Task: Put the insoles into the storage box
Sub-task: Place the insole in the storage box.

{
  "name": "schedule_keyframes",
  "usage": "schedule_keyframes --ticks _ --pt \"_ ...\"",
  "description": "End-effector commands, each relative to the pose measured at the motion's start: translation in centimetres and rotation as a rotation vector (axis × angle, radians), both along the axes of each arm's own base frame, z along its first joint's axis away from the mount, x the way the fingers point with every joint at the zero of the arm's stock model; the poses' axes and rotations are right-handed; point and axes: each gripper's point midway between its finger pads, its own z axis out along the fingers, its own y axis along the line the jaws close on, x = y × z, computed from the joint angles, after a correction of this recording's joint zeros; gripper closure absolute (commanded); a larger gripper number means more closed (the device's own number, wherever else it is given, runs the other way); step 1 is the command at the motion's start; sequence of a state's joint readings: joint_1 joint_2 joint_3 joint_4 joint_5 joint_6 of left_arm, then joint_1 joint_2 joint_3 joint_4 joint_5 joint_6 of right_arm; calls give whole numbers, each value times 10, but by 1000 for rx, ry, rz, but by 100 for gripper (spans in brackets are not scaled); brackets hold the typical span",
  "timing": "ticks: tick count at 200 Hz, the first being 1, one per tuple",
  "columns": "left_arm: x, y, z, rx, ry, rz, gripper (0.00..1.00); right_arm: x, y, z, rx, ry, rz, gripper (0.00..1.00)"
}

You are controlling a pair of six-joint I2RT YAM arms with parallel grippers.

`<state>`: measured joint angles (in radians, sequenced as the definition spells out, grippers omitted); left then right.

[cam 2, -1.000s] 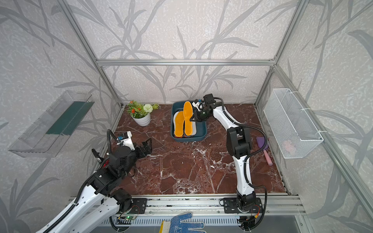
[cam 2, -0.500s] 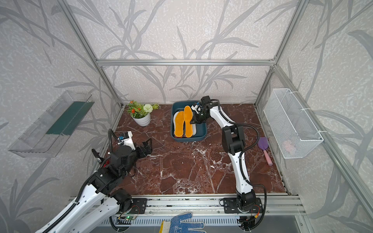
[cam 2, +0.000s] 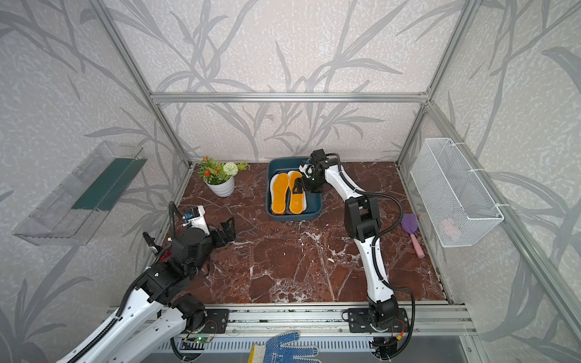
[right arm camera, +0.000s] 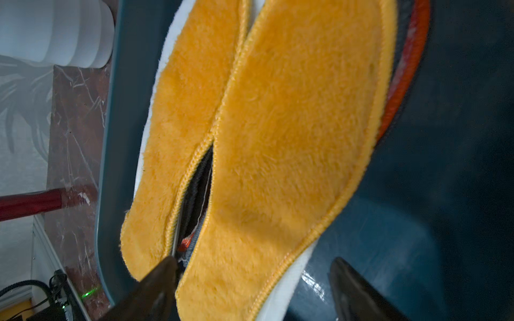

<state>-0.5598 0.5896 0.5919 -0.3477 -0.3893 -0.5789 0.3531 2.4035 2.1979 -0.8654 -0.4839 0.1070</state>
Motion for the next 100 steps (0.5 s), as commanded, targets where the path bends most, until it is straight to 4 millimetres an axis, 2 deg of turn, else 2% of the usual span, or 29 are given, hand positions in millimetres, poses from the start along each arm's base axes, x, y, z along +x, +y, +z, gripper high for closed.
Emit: schedule_keyframes --ticks 1,21,37,44,52,55,58,62,66,70,71,75,79,83,100 --pt "-3 16 6 74 -2 52 1 0 -7 61 -58 -160 -49 1" --pt "-3 24 11 123 -16 79 1 -2 -16 88 -75 -267 -99 1" --pt "-1 31 13 159 -36 116 1 -13 -26 116 -77 -418 -148 1" --pt "0 35 14 169 -48 139 1 -21 -34 130 -88 -511 -181 1" --pt "2 37 15 177 -61 156 1 -34 -45 139 -95 -609 -214 1" --pt "2 39 16 179 -68 166 1 -39 -49 152 -80 -670 -228 1" --pt "2 39 15 182 -70 172 1 -44 -53 146 -81 -695 -235 1" --pt "2 41 13 187 -69 180 1 -53 -58 159 -61 -767 -255 1" --pt "3 43 12 195 -70 191 1 -62 -66 152 -61 -802 -274 1" --pt "3 45 10 201 -71 206 1 -70 -74 161 -41 -864 -301 1" --pt "3 45 9 202 -73 209 1 -72 -76 156 -45 -865 -304 1" --pt "4 47 7 209 -75 222 1 -81 -85 160 -39 -914 -329 1" --pt "5 49 3 215 -75 235 1 -91 -94 151 -54 -934 -344 1" --pt "7 49 0 220 -77 244 1 -97 -103 153 -60 -972 -373 1" --pt "15 46 -19 268 -68 240 1 -122 -137 122 -187 -960 -420 1"
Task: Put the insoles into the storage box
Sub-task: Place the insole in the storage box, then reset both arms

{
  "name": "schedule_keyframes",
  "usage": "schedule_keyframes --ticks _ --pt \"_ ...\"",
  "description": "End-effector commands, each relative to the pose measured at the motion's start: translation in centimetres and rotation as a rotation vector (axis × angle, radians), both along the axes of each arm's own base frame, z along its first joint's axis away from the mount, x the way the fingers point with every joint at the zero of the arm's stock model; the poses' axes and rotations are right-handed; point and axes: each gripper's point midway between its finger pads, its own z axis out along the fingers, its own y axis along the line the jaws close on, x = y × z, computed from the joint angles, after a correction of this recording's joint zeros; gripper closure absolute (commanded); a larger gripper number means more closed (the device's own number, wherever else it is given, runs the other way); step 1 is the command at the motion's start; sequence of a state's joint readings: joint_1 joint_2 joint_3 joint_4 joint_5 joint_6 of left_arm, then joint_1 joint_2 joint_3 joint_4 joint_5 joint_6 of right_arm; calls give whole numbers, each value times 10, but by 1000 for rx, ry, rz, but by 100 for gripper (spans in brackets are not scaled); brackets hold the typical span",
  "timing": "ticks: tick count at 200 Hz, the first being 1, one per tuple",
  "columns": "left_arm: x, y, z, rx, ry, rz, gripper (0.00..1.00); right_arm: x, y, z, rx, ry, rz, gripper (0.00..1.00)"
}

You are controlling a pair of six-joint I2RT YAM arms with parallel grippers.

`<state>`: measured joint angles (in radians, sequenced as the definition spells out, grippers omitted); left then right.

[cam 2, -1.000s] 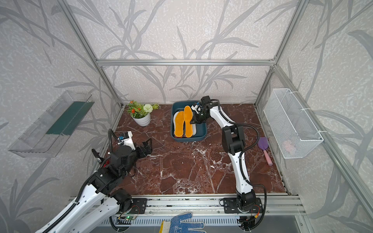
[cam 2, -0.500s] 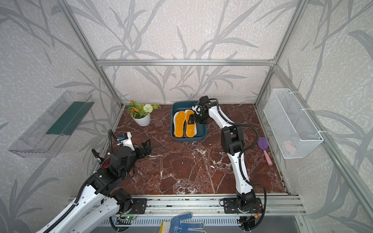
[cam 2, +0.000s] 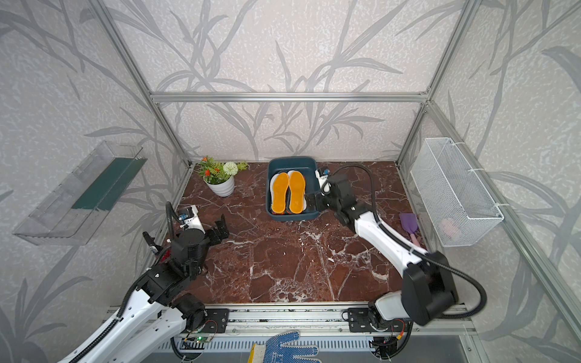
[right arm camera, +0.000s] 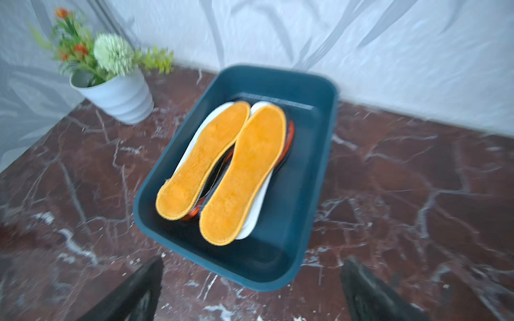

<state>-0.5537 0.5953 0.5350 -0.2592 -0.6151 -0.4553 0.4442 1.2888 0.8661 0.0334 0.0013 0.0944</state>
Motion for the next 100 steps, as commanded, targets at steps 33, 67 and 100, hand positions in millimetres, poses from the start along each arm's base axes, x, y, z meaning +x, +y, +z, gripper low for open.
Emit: schedule_keyframes --ticks 33,67,100 --pt "5 50 -33 276 20 339 1 -36 -99 -31 -94 -214 -355 1" --pt "15 71 -40 265 10 382 3 -43 -144 -41 -136 -231 -470 1" --pt "26 97 -64 193 -41 386 3 -42 -166 -67 -173 -209 -531 1"
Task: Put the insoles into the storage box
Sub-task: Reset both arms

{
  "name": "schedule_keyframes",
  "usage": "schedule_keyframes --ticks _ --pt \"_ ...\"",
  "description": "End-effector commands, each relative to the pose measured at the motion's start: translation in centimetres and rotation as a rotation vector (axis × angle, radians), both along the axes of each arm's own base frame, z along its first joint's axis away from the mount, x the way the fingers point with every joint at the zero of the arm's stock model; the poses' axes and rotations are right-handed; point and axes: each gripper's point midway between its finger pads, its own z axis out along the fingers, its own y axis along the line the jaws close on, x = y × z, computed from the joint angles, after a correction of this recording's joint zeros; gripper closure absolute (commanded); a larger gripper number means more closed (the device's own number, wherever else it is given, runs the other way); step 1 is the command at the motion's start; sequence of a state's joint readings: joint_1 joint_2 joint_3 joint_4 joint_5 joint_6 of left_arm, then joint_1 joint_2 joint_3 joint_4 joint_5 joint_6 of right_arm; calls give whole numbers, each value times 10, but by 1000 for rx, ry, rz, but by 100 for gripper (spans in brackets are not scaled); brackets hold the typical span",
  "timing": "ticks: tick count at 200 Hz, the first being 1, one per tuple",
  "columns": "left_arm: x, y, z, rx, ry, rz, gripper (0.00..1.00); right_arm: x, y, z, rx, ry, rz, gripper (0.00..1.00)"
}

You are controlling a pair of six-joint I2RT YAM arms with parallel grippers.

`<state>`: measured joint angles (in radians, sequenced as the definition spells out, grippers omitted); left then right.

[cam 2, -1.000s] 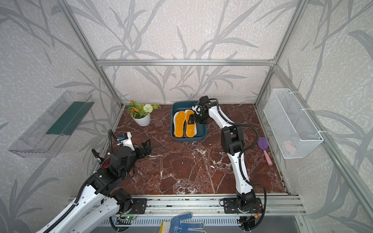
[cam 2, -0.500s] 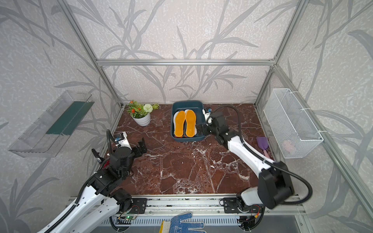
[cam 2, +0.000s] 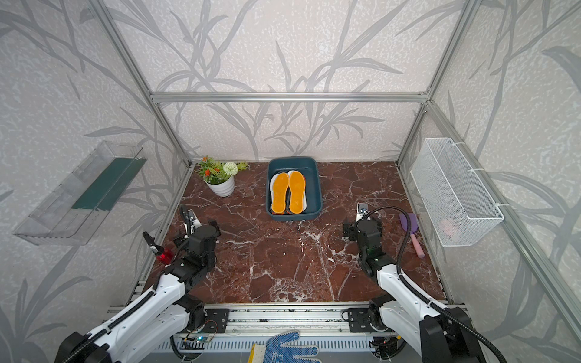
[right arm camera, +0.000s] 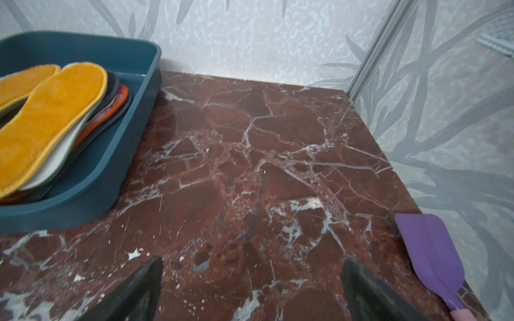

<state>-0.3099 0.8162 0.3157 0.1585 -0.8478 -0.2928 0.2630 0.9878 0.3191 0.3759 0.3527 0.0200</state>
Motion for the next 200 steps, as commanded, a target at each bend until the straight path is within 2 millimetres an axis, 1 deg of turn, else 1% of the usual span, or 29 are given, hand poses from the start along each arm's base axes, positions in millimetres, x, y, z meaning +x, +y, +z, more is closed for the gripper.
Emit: schedule_keyframes --ticks 1,16,22,28,39,45,51,59,65,67,71,76,80,86,95,102,107,119,134,142,200 --pt "13 9 -7 -28 -89 -35 3 4 -15 -1 -12 -62 -57 1" --pt "22 17 -22 -14 -57 -44 3 9 -17 -13 -33 -67 -62 1" --pt "26 19 -26 -16 -47 -45 3 12 -16 -14 -44 -78 -57 1" --pt "33 16 -32 -25 -36 -72 3 18 -12 -10 -39 -110 -35 1" --pt "50 11 -32 -25 -50 -127 4 27 -7 -9 -40 -138 6 1" --pt "59 10 -34 -25 -47 -145 4 32 -7 -14 -45 -131 10 1" --pt "70 8 -30 -7 -42 -173 5 38 -9 -21 -36 -125 10 1" --pt "82 5 -38 1 6 -200 5 43 -11 -35 -20 -104 13 1" --pt "89 5 -44 -3 18 -211 6 48 -13 -41 -4 -110 4 1" --pt "91 6 -45 -6 16 -211 6 49 -13 -41 1 -121 0 1" --pt "95 7 -54 -13 38 -212 5 53 -13 -42 -2 -136 8 1" --pt "100 6 -60 -11 49 -222 5 55 -10 -40 -11 -157 25 1" --pt "104 4 -66 -12 64 -235 5 54 -8 -41 -11 -149 38 1" --pt "109 3 -69 3 68 -242 6 54 -6 -44 -8 -112 50 1" --pt "109 5 -69 -17 58 -233 6 58 -3 -46 -18 -36 62 1" --pt "109 6 -70 -25 90 -226 6 63 -4 -49 -24 14 51 1" --pt "107 7 -73 -38 105 -228 6 68 -6 -49 -32 9 33 1" --pt "109 7 -70 -28 75 -229 6 65 -5 -49 -36 -13 33 1" --pt "108 8 -71 -35 90 -230 5 65 -4 -50 -38 11 39 1" --pt "108 7 -71 -34 86 -231 1 65 -3 -50 -39 12 40 1" --pt "108 7 -72 -38 94 -231 1 66 -3 -50 -40 18 42 1"
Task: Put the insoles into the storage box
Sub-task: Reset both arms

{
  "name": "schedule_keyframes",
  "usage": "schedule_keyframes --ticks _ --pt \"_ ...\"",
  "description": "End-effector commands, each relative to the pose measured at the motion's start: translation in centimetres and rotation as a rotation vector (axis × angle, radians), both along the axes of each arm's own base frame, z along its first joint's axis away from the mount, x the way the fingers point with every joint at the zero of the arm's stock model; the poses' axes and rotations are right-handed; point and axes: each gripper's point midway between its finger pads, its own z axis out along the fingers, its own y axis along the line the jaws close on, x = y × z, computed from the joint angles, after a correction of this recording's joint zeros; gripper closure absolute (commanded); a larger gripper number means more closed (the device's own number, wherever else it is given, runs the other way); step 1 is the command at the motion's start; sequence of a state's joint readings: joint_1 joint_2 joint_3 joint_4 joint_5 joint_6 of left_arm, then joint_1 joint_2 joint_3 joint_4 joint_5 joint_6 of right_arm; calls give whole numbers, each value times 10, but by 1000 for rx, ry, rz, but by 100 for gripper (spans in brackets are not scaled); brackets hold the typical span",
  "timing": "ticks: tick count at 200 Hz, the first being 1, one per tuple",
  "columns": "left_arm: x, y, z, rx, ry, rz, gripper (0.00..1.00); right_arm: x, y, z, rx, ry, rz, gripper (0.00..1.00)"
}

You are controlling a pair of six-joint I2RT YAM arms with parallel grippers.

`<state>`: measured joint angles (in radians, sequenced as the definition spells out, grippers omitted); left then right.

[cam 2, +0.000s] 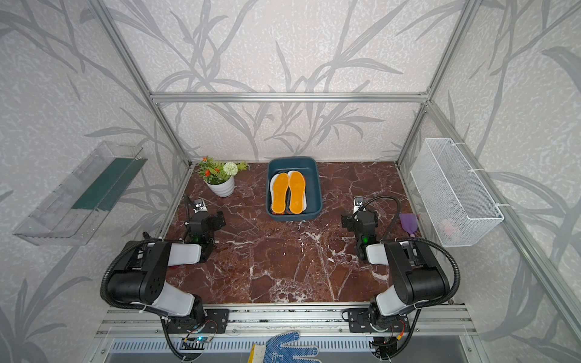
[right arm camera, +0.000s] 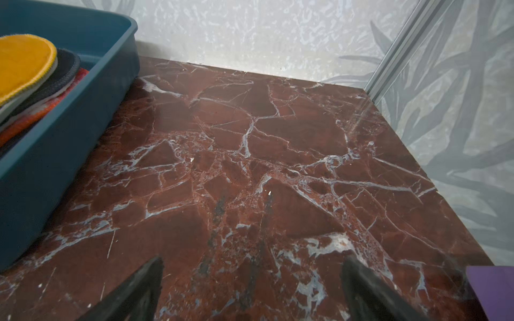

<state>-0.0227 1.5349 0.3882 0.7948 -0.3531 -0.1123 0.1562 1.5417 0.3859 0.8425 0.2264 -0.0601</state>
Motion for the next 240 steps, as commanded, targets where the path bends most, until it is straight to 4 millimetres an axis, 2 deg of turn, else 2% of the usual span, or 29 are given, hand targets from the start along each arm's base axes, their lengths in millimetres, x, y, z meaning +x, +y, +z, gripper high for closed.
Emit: schedule_keyframes --ticks 1,40,60,65,71,85,102,121,240 --pt "7 0 14 9 -38 -9 1 3 1 9 -8 -19 4 1" --pt "7 -1 14 8 -41 -18 1 0 6 12 -14 -46 27 1" --pt "3 -23 18 15 -83 -155 1 -34 18 24 -51 -212 91 1" --pt "3 -27 17 21 -83 -179 1 -37 19 26 -45 -245 99 1" --pt "6 -28 16 20 -70 -183 1 -35 15 23 -43 -247 72 1" --pt "16 -23 9 -17 -11 -175 1 -11 13 20 -79 -213 21 1" --pt "13 -13 10 -39 -27 -138 1 -10 12 13 -72 -84 15 1" --pt "13 -13 10 -37 -27 -135 1 0 10 12 -36 -70 21 1" --pt "15 -15 10 -42 -16 -151 1 1 10 10 -36 -41 29 1"
